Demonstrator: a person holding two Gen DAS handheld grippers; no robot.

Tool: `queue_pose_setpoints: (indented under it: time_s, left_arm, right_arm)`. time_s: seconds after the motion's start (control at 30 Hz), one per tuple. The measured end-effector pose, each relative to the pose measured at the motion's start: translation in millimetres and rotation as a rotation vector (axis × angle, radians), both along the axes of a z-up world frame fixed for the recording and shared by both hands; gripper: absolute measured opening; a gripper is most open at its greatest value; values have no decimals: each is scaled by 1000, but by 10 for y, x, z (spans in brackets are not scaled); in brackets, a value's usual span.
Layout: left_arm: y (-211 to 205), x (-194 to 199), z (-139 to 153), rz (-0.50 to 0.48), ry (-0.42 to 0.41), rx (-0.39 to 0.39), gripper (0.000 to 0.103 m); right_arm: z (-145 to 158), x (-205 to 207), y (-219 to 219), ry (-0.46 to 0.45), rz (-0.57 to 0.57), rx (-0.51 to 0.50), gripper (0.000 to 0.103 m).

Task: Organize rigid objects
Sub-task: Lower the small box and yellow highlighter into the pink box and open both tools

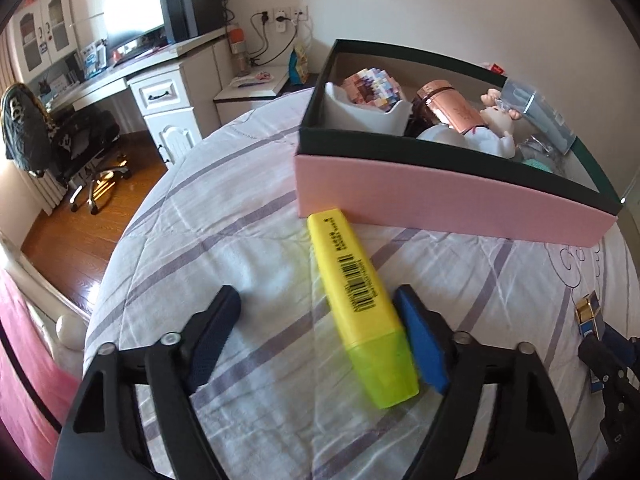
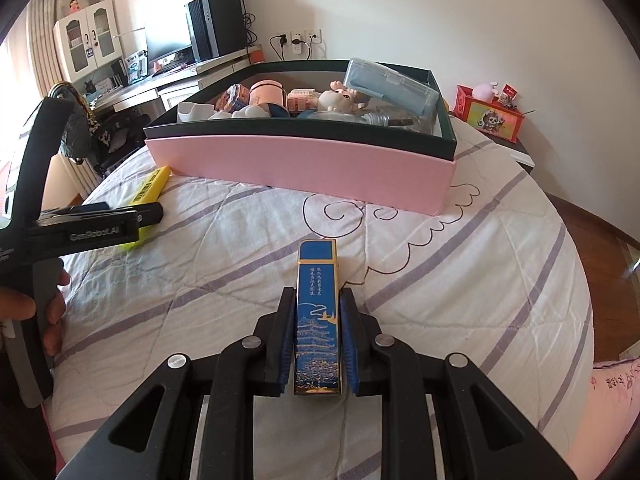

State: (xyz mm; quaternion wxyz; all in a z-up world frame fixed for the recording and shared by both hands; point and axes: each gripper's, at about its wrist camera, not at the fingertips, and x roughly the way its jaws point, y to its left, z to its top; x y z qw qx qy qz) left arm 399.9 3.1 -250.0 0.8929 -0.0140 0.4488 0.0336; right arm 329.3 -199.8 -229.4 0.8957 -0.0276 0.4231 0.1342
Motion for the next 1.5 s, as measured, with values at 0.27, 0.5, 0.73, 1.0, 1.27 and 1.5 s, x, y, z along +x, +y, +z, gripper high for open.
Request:
queue_pose_setpoints:
  time_s: [0.27,0.5,0.73,1.0,1.27,1.5]
  left_arm:
    - [-40,-139,135,-86,-63,-41,26]
    - [-141,-400,485,-175,-151,-66,26]
    - [-330,-302,911,-262,-241,-43,26]
    - [-531,271,1148,-292,-298,-7,26]
    - [-588,801,910,-300,-242,12,26]
    - [-615,944,679,-296,-204,-9,27]
  right_arm:
    - [29,5,-15,-24,-21,16,21]
    - [159,-12,-22,-65,-32,42,21]
    - [508,136,49,-151,-14,37,21]
    - [909,678,150,-259,-12,27,21]
    - [791,1241,308,-230,-18,3,21]
    - [533,1406,335,-177,-17,2,22]
